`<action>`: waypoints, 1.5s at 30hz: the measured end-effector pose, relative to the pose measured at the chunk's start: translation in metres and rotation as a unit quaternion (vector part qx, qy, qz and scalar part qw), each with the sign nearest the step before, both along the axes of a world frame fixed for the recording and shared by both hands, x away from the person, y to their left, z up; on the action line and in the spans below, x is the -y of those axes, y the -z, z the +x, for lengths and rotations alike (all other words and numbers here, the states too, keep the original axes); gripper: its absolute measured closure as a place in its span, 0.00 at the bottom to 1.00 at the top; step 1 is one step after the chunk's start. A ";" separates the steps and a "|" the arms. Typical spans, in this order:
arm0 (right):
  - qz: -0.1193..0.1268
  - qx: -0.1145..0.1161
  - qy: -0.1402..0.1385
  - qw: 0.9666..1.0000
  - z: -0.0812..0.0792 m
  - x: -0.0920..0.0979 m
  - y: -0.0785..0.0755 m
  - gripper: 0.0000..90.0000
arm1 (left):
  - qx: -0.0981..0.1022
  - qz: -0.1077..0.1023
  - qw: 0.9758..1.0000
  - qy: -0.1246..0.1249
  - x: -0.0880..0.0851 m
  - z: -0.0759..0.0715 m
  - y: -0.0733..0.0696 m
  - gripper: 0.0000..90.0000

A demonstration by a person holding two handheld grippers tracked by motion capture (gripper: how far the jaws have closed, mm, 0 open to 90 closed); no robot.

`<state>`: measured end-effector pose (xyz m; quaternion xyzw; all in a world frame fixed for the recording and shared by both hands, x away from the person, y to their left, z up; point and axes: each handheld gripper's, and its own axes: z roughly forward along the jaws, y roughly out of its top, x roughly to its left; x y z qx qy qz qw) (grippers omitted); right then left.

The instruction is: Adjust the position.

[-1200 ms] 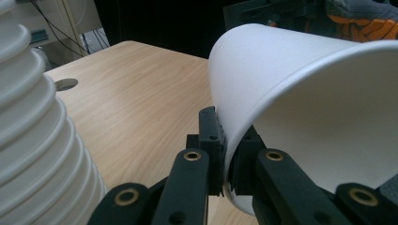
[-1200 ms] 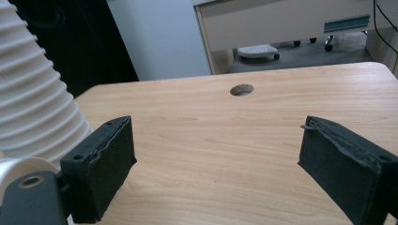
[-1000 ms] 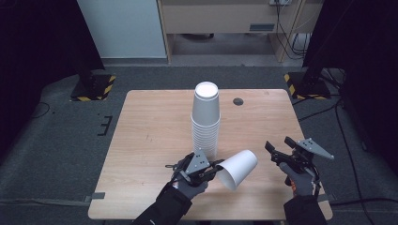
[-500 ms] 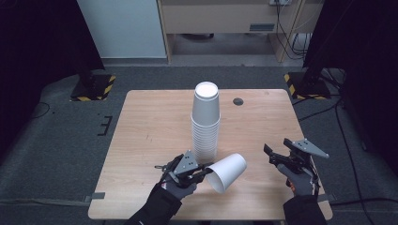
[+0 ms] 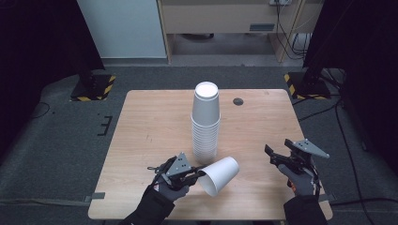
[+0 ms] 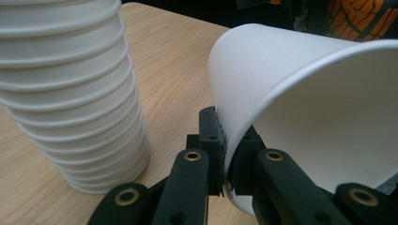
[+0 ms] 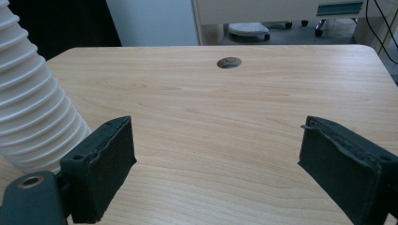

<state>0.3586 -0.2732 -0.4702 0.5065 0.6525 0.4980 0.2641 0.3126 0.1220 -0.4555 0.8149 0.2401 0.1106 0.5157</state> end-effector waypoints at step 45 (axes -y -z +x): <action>-0.017 -0.008 0.004 1.000 -0.002 0.001 0.005 0.12 | -0.029 0.013 0.986 -0.164 -0.108 -0.012 0.003 0.95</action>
